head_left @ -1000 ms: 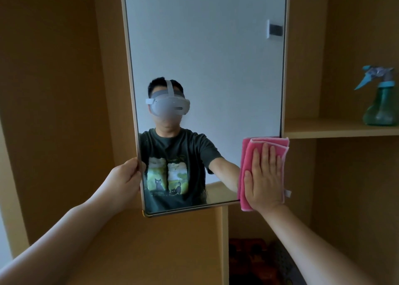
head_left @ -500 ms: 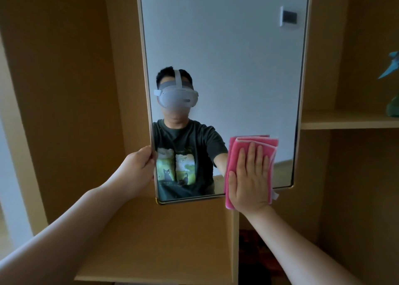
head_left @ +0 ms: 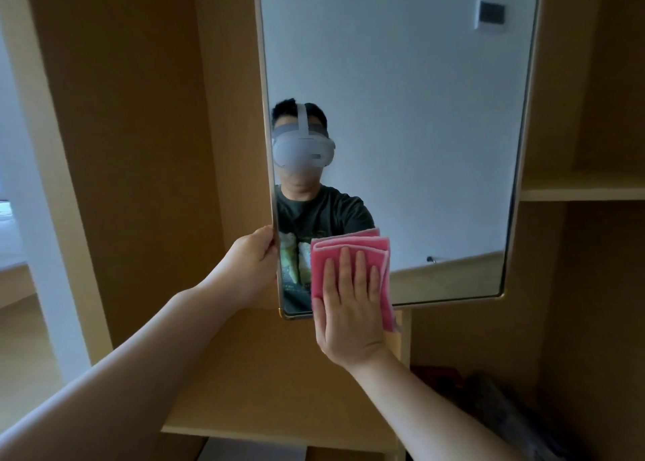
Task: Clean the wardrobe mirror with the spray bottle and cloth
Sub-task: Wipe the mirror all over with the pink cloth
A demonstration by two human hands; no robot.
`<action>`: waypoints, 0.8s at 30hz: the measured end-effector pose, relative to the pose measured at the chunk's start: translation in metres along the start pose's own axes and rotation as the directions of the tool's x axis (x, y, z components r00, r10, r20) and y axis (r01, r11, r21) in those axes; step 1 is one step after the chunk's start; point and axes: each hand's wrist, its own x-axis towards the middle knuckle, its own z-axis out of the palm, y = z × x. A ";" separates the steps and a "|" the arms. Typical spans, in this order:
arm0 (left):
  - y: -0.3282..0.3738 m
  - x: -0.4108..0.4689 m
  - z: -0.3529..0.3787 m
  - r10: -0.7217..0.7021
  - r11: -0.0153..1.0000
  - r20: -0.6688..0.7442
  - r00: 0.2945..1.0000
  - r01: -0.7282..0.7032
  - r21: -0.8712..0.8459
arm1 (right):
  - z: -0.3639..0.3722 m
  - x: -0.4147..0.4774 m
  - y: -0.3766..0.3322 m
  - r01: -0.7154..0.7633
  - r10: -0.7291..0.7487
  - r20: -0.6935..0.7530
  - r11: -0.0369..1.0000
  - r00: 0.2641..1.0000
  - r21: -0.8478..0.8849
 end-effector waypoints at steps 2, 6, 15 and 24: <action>0.002 0.000 0.001 0.008 1.000 -0.009 1.000 -0.008 0.009 | 0.000 0.001 0.001 0.033 -0.033 0.003 0.999 0.999 -0.020; 0.004 -0.001 0.000 0.016 1.000 0.001 1.000 -0.016 0.016 | 0.000 0.001 -0.002 0.143 -0.143 0.002 0.989 0.990 -0.030; 0.007 -0.001 0.002 -0.013 0.993 -0.036 0.999 0.017 0.117 | 0.008 -0.004 -0.005 0.398 -0.397 0.034 0.916 0.917 -0.049; 0.006 -0.001 0.000 -0.006 0.999 -0.008 1.000 0.007 0.049 | 0.003 -0.005 0.008 0.529 -0.530 0.027 0.848 0.848 0.013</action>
